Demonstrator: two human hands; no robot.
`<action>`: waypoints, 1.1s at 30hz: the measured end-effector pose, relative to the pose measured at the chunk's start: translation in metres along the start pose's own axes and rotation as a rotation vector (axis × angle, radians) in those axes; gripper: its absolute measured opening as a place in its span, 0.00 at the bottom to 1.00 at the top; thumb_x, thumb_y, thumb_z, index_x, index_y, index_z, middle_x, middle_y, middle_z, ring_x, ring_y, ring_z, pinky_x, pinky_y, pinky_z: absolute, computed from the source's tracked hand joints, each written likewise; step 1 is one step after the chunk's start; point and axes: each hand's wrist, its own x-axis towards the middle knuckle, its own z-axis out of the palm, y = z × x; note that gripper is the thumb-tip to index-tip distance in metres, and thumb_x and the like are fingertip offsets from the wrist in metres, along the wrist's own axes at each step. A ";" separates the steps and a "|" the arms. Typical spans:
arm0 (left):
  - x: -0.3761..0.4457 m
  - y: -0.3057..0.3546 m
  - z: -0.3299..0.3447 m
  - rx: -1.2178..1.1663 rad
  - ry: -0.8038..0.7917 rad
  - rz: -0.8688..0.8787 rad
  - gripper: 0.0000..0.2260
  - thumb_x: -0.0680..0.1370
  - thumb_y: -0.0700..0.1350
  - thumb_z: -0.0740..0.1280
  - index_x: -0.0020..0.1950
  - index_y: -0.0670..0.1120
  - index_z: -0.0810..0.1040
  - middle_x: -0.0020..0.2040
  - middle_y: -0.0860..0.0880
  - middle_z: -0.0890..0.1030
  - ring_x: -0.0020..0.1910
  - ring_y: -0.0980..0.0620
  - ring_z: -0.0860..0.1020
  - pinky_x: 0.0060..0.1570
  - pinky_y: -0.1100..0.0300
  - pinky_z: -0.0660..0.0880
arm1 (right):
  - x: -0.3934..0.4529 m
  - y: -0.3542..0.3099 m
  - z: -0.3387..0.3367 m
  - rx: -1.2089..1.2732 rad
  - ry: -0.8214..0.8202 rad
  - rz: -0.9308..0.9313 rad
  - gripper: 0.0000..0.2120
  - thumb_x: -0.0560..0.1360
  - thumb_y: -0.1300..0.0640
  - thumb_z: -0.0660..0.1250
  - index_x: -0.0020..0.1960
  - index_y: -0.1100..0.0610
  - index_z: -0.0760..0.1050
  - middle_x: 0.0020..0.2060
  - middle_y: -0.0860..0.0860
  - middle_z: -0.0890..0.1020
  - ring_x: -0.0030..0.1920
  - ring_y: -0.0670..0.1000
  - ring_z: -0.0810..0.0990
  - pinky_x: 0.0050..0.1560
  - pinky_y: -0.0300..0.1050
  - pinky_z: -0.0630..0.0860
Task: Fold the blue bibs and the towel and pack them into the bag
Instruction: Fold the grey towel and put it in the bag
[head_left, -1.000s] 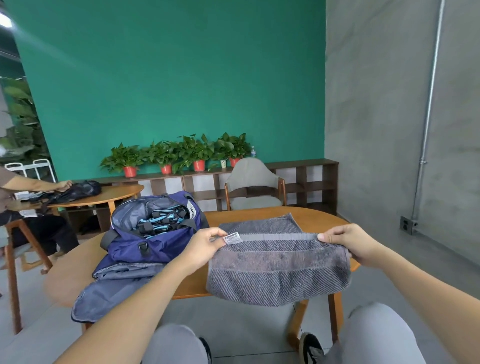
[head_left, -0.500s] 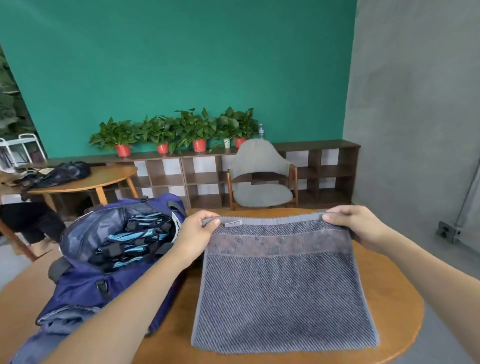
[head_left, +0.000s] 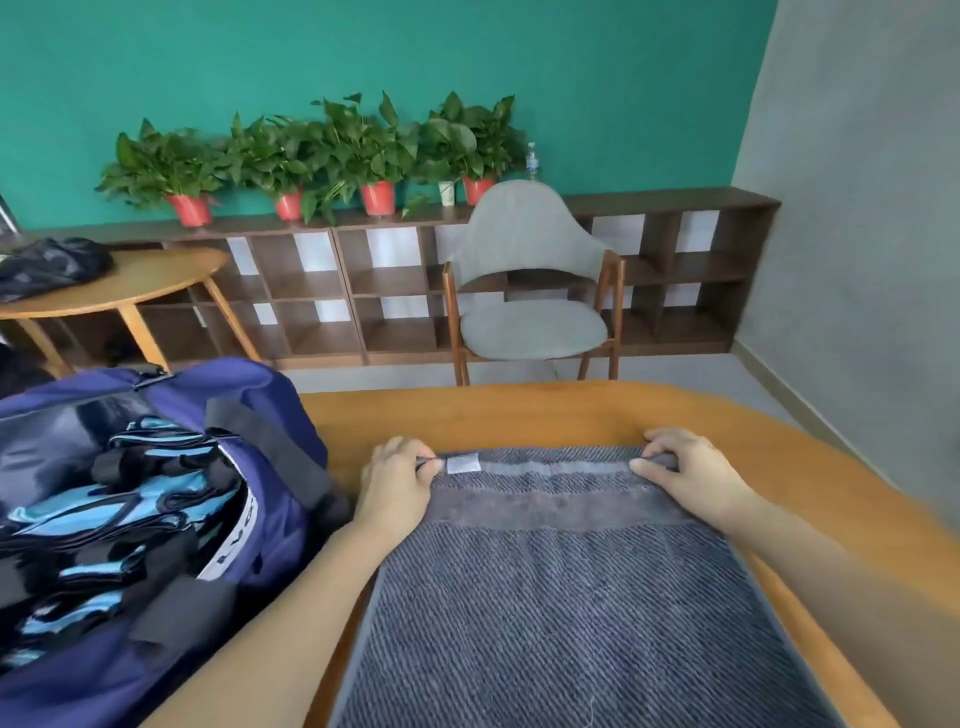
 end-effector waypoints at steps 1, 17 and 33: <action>0.004 -0.003 -0.001 -0.019 -0.041 0.016 0.04 0.80 0.49 0.70 0.49 0.49 0.80 0.54 0.50 0.78 0.58 0.45 0.75 0.59 0.48 0.71 | 0.002 0.002 -0.002 0.002 -0.013 -0.005 0.07 0.73 0.43 0.74 0.41 0.42 0.77 0.66 0.47 0.78 0.68 0.53 0.73 0.70 0.57 0.67; 0.049 0.067 -0.050 0.076 -0.820 0.085 0.33 0.70 0.58 0.79 0.71 0.46 0.76 0.73 0.52 0.71 0.72 0.50 0.69 0.71 0.53 0.66 | 0.034 -0.066 -0.025 -0.155 -0.542 -0.104 0.12 0.65 0.48 0.82 0.35 0.48 0.79 0.59 0.47 0.78 0.58 0.49 0.76 0.57 0.46 0.70; 0.070 0.099 -0.033 -0.076 -0.829 0.170 0.09 0.72 0.47 0.79 0.51 0.50 0.87 0.46 0.56 0.87 0.46 0.60 0.82 0.49 0.66 0.72 | 0.055 -0.125 0.009 -0.055 -0.664 -0.166 0.23 0.59 0.35 0.81 0.50 0.43 0.83 0.56 0.39 0.80 0.62 0.45 0.76 0.66 0.50 0.70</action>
